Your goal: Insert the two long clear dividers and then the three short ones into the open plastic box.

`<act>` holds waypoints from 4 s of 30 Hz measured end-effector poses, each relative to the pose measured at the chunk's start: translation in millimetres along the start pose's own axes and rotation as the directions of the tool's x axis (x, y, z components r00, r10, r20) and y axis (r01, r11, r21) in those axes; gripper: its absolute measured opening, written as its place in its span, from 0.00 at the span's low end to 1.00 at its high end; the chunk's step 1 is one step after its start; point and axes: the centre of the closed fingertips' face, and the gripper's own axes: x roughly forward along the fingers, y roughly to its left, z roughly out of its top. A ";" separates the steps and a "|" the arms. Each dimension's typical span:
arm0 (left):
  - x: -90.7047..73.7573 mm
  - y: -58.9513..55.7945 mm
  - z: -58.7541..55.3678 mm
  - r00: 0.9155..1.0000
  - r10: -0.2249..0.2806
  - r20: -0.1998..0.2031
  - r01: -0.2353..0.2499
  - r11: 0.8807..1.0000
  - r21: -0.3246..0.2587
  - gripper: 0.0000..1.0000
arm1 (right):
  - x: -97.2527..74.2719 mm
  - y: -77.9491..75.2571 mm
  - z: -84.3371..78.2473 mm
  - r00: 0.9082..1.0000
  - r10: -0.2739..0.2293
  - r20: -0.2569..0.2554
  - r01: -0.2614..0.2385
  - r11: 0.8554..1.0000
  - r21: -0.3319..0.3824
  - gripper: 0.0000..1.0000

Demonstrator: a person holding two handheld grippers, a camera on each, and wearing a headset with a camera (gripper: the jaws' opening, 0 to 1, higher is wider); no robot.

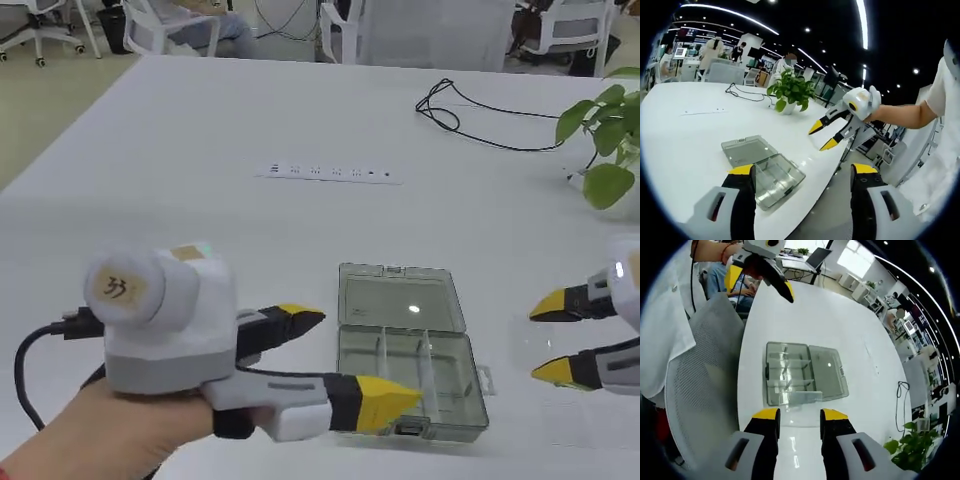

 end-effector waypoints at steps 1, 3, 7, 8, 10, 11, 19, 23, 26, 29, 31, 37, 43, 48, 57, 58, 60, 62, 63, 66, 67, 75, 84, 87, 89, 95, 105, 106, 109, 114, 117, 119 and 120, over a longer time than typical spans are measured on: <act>2.6 -2.1 2.5 1.000 -0.010 0.003 0.010 1.000 -0.017 0.76 | -1.8 0.2 5.1 1.000 -0.002 0.007 0.002 1.000 -0.004 0.33; 7.7 -4.6 8.2 1.000 -0.021 0.017 0.022 0.999 -0.047 0.72 | -4.4 1.3 16.4 1.000 -0.008 0.022 0.008 1.000 -0.015 0.33; 19.3 -12.3 13.3 0.998 -0.062 0.025 0.065 0.986 -0.156 0.64 | -8.4 7.0 41.5 0.999 -0.025 0.036 0.027 0.998 -0.055 0.33; 21.4 -14.7 12.9 0.997 -0.077 0.023 0.080 0.981 -0.178 0.61 | -9.9 8.6 48.2 0.999 -0.032 0.038 0.035 0.997 -0.074 0.33; 26.3 -19.5 12.8 0.994 -0.102 0.029 0.106 0.971 -0.215 0.58 | -11.6 11.1 56.4 0.999 -0.038 0.038 0.041 0.996 -0.078 0.33; 28.3 -21.0 10.8 0.994 -0.109 0.022 0.111 0.963 -0.247 0.55 | -12.9 12.7 61.7 0.998 -0.042 0.041 0.046 0.995 -0.083 0.33; 39.4 -34.1 1.9 0.984 -0.175 0.019 0.170 0.918 -0.359 0.36 | -13.5 21.3 78.6 0.998 -0.055 0.033 0.059 0.991 -0.123 0.33; 41.9 -36.5 -0.8 0.980 -0.197 0.013 0.186 0.901 -0.392 0.24 | -13.9 23.4 82.3 0.998 -0.057 0.027 0.060 0.989 -0.133 0.33; 42.5 -37.6 -1.1 0.978 -0.206 0.013 0.194 0.896 -0.399 0.20 | -13.4 24.9 82.6 0.998 -0.057 0.020 0.060 0.988 -0.143 0.33; 42.2 -38.6 -1.7 0.977 -0.211 0.014 0.198 0.895 -0.401 0.11 | -13.6 26.4 82.9 0.998 -0.057 0.014 0.058 0.987 -0.150 0.33; 41.9 -39.2 -2.7 0.976 -0.216 0.013 0.202 0.892 -0.405 0.08 | -13.4 27.5 83.2 0.998 -0.056 0.012 0.057 0.986 -0.157 0.33; 40.3 -40.9 -4.1 0.977 -0.215 0.017 0.203 0.892 -0.404 0.00 | -14.0 29.3 84.4 0.998 -0.056 0.005 0.056 0.984 -0.167 0.33; 40.8 -40.9 -4.5 0.978 -0.209 0.018 0.198 0.890 -0.410 0.00 | -14.9 30.2 84.8 0.998 -0.062 0.000 0.060 0.981 -0.182 0.33; 40.5 -40.1 -3.6 0.979 -0.203 0.029 0.197 0.888 -0.415 0.00 | -15.8 29.5 86.0 0.998 -0.068 0.004 0.067 0.978 -0.195 0.35; 34.8 -41.4 -8.6 0.980 -0.199 -0.018 0.194 0.971 -0.142 0.00 | -32.0 18.3 94.8 0.996 0.014 0.090 -0.008 0.998 -0.067 0.34; 34.3 -41.4 -9.2 0.980 -0.198 -0.025 0.195 0.976 -0.094 0.00 | -33.3 17.7 94.9 0.995 0.032 0.097 -0.027 0.998 -0.055 0.32; 33.1 -43.4 -8.2 0.979 -0.201 -0.022 0.201 0.980 0.010 0.00 | -34.5 18.0 95.3 0.987 0.097 0.128 -0.095 0.995 -0.021 0.30; 30.3 -46.0 -13.1 0.976 -0.211 -0.050 0.214 0.974 0.072 0.00 | -37.2 19.1 97.2 0.978 0.148 0.149 -0.150 0.989 0.000 0.27; 29.3 -47.3 -13.9 0.975 -0.216 -0.055 0.221 0.970 0.106 0.00 | -38.2 19.9 97.8 0.972 0.172 0.157 -0.174 0.985 -0.002 0.26; 25.9 -49.9 -15.3 0.970 -0.234 -0.067 0.242 0.955 0.172 0.00 | -39.5 24.5 99.4 0.954 0.247 0.172 -0.252 0.968 0.009 0.23; 24.2 -51.1 -17.1 0.968 -0.238 -0.081 0.250 0.944 0.214 0.00 | -41.0 27.6 99.7 0.943 0.282 0.176 -0.288 0.958 0.008 0.22; 12.7 -65.3 -13.1 0.949 -0.309 -0.068 0.314 0.896 0.313 0.00 | -42.1 49.1 105.2 0.875 0.445 0.192 -0.452 0.892 -0.006 0.16; 5.9 -71.6 -14.9 0.942 -0.332 -0.059 0.331 0.876 0.351 0.00 | -39.9 62.3 111.8 0.832 0.520 0.192 -0.528 0.849 -0.012 0.09; 4.8 -72.9 -14.4 0.941 -0.335 -0.052 0.331 0.877 0.348 0.00 | -39.2 65.7 112.0 0.825 0.533 0.188 -0.540 0.841 -0.018 0.07; 4.4 -72.8 -14.6 0.941 -0.334 -0.050 0.330 0.879 0.344 0.00 | -39.5 68.7 112.8 0.817 0.545 0.188 -0.551 0.834 -0.023 0.04; 3.5 -71.8 -16.2 0.943 -0.329 -0.054 0.326 0.874 0.360 0.00 | -38.3 71.2 113.0 0.812 0.554 0.182 -0.558 0.829 -0.032 0.03; 4.3 -70.5 -18.8 0.947 -0.316 -0.059 0.314 0.871 0.377 0.00 | -34.1 71.4 110.5 0.817 0.552 0.170 -0.554 0.832 -0.039 0.03; 4.3 -70.3 -19.0 0.947 -0.315 -0.060 0.314 0.872 0.376 0.00 | -33.8 71.6 110.2 0.817 0.551 0.168 -0.553 0.832 -0.039 0.03; 3.8 -69.3 -19.5 0.949 -0.311 -0.059 0.309 0.873 0.376 0.00 | -32.7 71.2 109.0 0.820 0.548 0.164 -0.549 0.835 -0.039 0.03; 2.3 -63.5 -22.6 0.956 -0.286 -0.064 0.289 0.881 0.376 0.04 | -33.4 67.5 109.4 0.826 0.536 0.174 -0.539 0.842 -0.034 0.03; 1.3 -60.3 -25.0 0.960 -0.272 -0.071 0.279 0.882 0.379 0.07 | -33.9 64.2 109.7 0.832 0.525 0.179 -0.529 0.848 -0.029 0.03; 0.5 -56.6 -26.8 0.963 -0.260 -0.073 0.268 0.885 0.381 0.09 | -34.2 61.8 110.1 0.835 0.518 0.185 -0.523 0.852 -0.024 0.03; 0.0 -54.7 -27.8 0.965 -0.252 -0.076 0.262 0.888 0.378 0.11 | -34.2 60.2 110.4 0.838 0.513 0.188 -0.519 0.855 -0.020 0.03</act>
